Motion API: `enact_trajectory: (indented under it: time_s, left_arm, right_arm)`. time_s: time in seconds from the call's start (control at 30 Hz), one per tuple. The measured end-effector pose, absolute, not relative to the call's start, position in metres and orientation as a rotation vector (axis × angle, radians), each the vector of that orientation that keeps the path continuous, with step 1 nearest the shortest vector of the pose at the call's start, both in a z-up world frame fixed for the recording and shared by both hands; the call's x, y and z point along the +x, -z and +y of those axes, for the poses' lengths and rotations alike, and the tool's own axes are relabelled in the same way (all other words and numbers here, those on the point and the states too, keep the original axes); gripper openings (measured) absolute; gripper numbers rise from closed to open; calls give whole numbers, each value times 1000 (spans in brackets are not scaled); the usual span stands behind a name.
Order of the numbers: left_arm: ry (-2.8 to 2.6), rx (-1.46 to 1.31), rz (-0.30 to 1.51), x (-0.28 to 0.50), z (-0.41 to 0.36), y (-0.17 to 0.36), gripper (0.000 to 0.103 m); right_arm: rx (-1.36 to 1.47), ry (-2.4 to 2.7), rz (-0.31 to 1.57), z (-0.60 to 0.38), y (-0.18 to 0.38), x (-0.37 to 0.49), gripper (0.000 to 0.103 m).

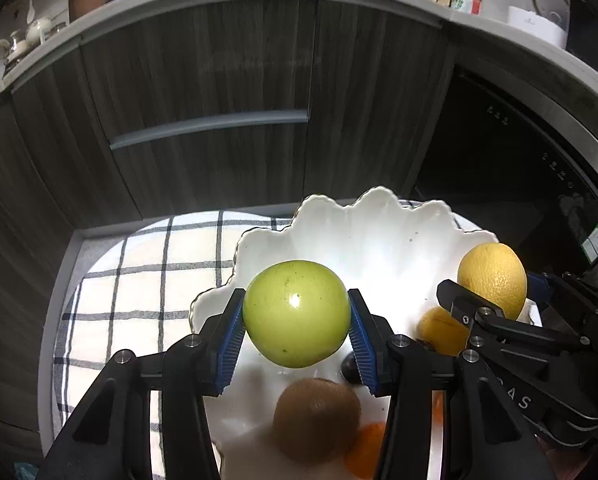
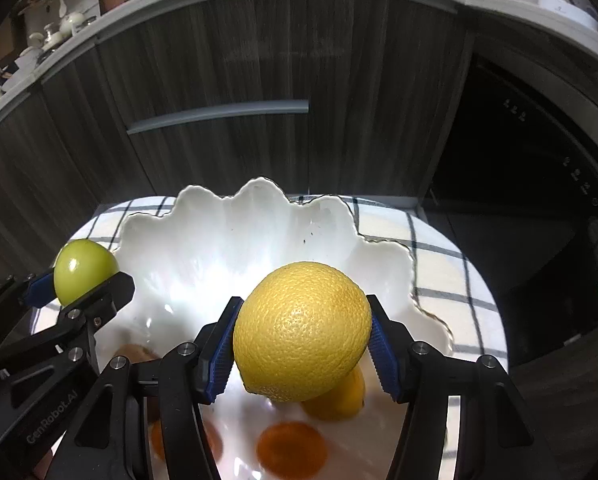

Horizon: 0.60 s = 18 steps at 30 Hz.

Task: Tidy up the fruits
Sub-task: 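Carry the apple and lemon over the bowl and open both grippers, then withdraw both tools toward the two small brown round fruits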

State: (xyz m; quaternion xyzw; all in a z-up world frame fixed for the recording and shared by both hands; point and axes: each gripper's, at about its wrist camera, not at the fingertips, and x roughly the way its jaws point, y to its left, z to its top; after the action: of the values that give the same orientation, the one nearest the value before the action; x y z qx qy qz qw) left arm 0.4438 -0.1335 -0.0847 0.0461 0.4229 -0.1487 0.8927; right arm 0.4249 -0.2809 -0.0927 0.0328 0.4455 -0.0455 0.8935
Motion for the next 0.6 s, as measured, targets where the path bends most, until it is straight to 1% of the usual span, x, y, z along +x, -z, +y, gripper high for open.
enact_trajectory:
  time_s: [0.2,0.47,0.53,0.57,0.6]
  left_arm:
    - [301,118,937,456,-139,98,48]
    - [281,123,979,459,-139,111,49]
    - [274,109,971,456,-136,109,52]
    - [270,103,966,455,-135,106,60]
    - [264,98,960,454,-133,105,65]
  right_arm:
    - [64,85,954,-278,103,444,59]
    - [44,85,966,-279,106,449,60]
    - [48,88,953,-279,103,447,61]
    - [45,95,939,-279,100,445,61]
    - [42,100,922,-279,96,443,63]
